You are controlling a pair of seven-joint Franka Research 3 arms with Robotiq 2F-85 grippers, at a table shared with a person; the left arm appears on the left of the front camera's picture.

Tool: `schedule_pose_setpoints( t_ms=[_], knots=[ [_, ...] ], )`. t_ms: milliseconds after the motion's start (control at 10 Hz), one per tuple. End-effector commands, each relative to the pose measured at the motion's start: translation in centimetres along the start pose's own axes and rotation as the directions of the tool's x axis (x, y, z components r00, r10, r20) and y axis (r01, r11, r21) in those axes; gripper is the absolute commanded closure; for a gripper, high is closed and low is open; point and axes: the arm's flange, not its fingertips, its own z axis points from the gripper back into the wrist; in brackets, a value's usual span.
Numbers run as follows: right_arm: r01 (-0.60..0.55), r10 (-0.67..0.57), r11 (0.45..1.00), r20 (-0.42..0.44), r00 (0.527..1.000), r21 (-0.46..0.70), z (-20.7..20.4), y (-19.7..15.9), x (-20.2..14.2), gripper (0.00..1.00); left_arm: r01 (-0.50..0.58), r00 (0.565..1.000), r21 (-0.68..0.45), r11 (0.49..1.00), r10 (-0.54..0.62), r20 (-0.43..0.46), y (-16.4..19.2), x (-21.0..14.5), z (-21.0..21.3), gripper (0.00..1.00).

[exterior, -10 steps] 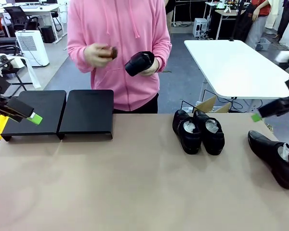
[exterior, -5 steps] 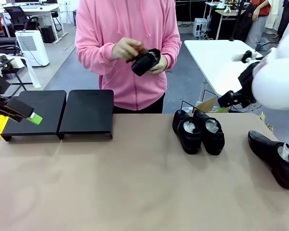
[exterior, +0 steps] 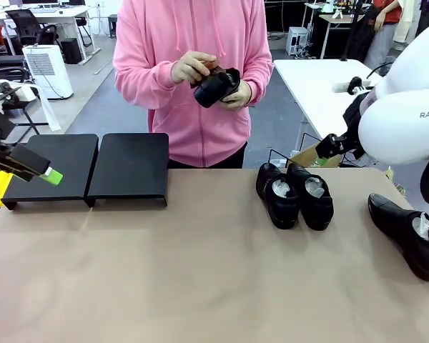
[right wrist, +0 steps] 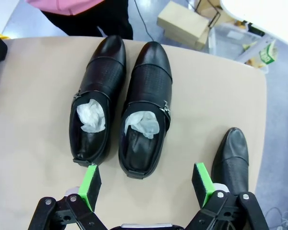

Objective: Organize the shoes by placing them on the stand.
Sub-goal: Pick up one Shoe and place it in the middle of the table.

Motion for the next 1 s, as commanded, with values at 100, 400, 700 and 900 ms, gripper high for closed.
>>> schedule_pose_setpoints(
  t_ms=[100, 400, 700, 900],
  knots=[
    [-0.022, 0.027, 0.998, -0.089, 0.996, 0.058, -1.1, 2.0, -0.9, 0.0, 0.007, 1.0, -0.018, 1.0, -0.007, 0.008, 0.1, -0.1, 0.0, 0.0],
    [-0.039, 0.057, 0.995, -0.206, 0.977, 0.089, -3.7, 4.7, 1.4, 0.0, 0.007, 1.0, -0.018, 1.0, -0.007, 0.008, 0.1, -0.1, 0.0, 0.0],
    [-0.046, 0.069, 0.995, -0.257, 0.964, 0.094, -5.6, 5.4, 3.0, 0.0, 0.007, 1.0, -0.018, 1.0, -0.007, 0.008, 0.1, -0.1, 0.0, 0.0],
    [-0.004, 0.027, 0.995, -0.228, 0.973, 0.104, -6.6, 5.5, 4.0, 0.38, 0.007, 1.0, -0.018, 1.0, -0.007, 0.008, 0.1, -0.1, 0.0, 0.0]
  ],
)
